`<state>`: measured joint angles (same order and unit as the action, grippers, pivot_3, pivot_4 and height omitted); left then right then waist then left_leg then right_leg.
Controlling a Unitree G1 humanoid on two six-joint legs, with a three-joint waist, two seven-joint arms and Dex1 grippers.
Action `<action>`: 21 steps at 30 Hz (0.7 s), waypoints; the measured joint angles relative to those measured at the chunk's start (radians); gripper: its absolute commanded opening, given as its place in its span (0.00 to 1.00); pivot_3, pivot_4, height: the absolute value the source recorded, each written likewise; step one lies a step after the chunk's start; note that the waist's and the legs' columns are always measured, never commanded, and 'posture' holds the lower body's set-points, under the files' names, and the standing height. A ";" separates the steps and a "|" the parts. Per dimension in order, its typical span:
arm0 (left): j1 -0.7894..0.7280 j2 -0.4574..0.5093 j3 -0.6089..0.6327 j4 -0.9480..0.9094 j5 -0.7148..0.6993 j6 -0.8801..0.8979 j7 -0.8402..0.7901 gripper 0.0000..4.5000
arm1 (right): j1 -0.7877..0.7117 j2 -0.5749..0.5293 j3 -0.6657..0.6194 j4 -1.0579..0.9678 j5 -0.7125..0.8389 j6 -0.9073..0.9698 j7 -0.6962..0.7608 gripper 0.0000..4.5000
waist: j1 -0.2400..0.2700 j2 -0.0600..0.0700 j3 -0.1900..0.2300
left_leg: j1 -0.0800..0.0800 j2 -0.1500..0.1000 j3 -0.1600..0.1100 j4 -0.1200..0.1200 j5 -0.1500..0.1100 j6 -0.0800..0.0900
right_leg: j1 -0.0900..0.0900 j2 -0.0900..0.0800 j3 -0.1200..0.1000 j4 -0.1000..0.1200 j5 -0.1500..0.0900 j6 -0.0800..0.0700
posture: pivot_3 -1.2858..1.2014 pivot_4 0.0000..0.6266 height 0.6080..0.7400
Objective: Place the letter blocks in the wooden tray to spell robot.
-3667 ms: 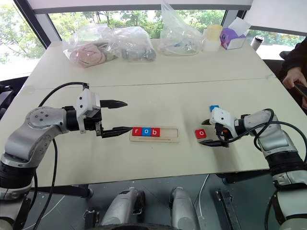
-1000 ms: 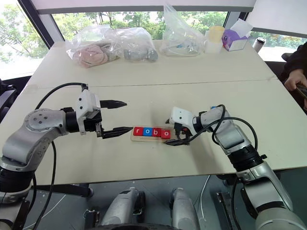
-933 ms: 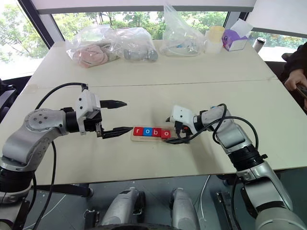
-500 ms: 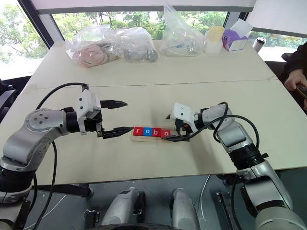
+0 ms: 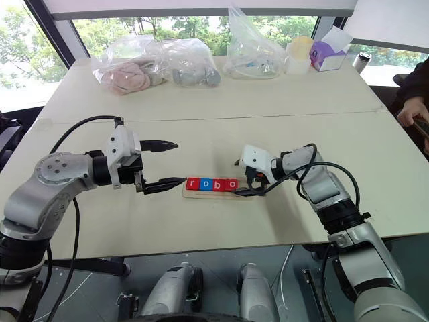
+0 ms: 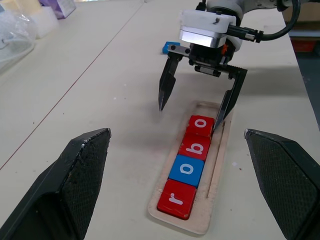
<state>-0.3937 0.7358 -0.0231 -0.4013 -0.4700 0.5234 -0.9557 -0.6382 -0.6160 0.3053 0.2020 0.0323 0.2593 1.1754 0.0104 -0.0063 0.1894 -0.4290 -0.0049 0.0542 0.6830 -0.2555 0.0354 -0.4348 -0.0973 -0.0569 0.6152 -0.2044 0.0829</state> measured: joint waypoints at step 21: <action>0.000 -0.008 0.000 -0.003 0.000 0.000 -0.003 1.00 | 0.020 0.019 -0.378 -0.196 0.087 0.387 -0.456 1.00 | 0.003 0.000 0.000 | -0.001 0.000 0.000 -0.002 0.000 -0.001 | -0.001 -0.004 0.001 -0.001 0.000 0.000 | 0.52 0.24 0.89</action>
<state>-0.3941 0.7279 -0.0231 -0.4042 -0.4705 0.5230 -0.9585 -0.6180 -0.5968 -0.0727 0.0056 0.1195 0.6460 0.7190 0.0129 -0.0062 0.1894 -0.4303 -0.0050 0.0539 0.6814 -0.2558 0.0349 -0.4363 -0.1017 -0.0564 0.6143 -0.2044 0.0825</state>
